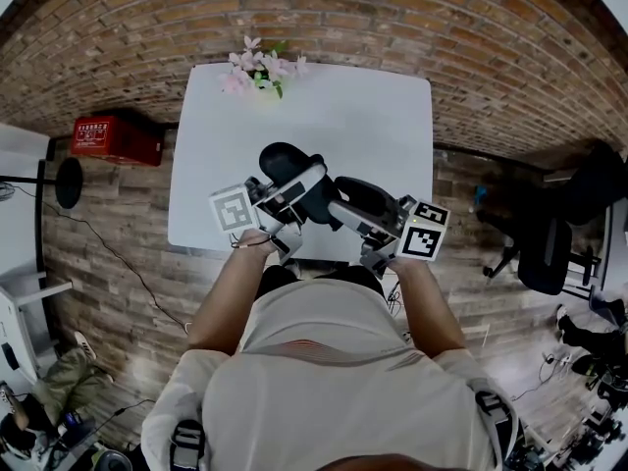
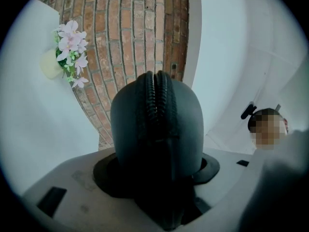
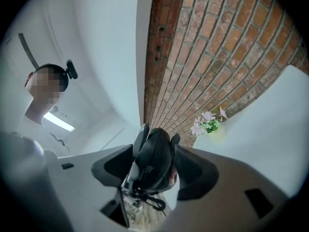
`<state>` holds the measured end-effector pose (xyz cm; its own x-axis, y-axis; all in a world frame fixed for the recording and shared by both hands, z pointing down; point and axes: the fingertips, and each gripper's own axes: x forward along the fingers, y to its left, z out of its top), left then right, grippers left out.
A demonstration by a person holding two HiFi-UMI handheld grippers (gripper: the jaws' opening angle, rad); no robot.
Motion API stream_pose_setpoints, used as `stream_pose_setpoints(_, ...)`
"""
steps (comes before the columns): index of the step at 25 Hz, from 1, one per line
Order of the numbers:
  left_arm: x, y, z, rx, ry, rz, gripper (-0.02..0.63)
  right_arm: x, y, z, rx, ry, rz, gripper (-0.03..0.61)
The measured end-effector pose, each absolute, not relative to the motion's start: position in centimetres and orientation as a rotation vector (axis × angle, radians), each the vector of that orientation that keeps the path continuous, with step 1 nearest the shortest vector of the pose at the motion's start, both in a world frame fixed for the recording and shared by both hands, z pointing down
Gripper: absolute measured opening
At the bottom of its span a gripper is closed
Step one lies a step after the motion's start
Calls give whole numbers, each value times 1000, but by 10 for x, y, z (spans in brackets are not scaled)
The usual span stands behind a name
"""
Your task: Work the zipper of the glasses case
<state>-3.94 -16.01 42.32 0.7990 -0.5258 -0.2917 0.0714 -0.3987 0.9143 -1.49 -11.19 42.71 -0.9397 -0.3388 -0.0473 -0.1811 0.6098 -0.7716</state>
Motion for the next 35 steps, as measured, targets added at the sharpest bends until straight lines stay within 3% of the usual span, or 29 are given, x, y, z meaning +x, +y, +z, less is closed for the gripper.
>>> stream_pose_setpoints(7,-62,-166,418,1836,-318,-753,270,28,-137,417,-640,2653,-1007,259)
stream_pose_setpoints(12,-65,-168,414,1813,-301,-778,270,26,-135,428,-837,2938,-655,229)
stream_pose_setpoints(26,-63,-170,425,1723,-336,-774,270,-12,-95,438,-793,3376,168,216)
stream_pose_setpoints(35,-64,-177,439,1681,-423,-741,268,-15,-101,452,-919,3402,349,149)
